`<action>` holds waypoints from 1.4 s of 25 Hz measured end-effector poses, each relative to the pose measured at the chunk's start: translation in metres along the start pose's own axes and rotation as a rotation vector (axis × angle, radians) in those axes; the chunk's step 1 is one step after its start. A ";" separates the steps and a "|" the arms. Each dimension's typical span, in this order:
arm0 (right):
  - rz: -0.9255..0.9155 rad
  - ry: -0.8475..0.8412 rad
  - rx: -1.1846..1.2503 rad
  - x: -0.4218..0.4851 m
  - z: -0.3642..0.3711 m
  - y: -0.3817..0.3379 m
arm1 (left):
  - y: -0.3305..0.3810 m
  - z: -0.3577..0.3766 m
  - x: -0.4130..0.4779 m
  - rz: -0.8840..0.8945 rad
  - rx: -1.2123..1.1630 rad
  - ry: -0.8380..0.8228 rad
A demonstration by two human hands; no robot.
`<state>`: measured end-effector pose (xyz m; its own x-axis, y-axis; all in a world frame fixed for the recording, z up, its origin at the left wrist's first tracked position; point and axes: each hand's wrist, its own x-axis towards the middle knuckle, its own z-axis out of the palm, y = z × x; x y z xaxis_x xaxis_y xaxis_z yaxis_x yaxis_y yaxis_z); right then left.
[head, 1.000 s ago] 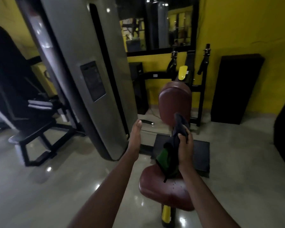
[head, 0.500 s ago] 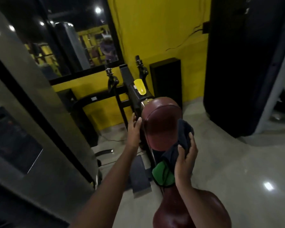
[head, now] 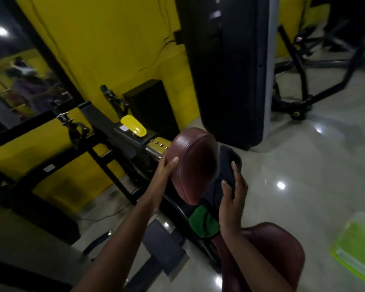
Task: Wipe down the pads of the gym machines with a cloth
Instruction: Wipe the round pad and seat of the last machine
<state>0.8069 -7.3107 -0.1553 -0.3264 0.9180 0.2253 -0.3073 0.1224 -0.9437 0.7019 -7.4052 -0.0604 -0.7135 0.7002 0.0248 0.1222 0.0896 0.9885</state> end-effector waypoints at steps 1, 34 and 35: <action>-0.013 0.016 -0.011 -0.003 0.003 -0.001 | -0.002 -0.004 0.000 0.009 -0.010 -0.057; -0.079 0.377 -0.015 -0.015 0.100 0.005 | -0.023 -0.036 0.026 0.024 -0.100 -0.507; -0.119 0.352 -0.032 -0.009 0.103 -0.007 | -0.026 -0.037 0.026 0.026 -0.105 -0.522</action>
<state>0.7199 -7.3586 -0.1259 0.0391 0.9694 0.2422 -0.2944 0.2428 -0.9244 0.6545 -7.4159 -0.0800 -0.2695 0.9630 -0.0017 0.0463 0.0148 0.9988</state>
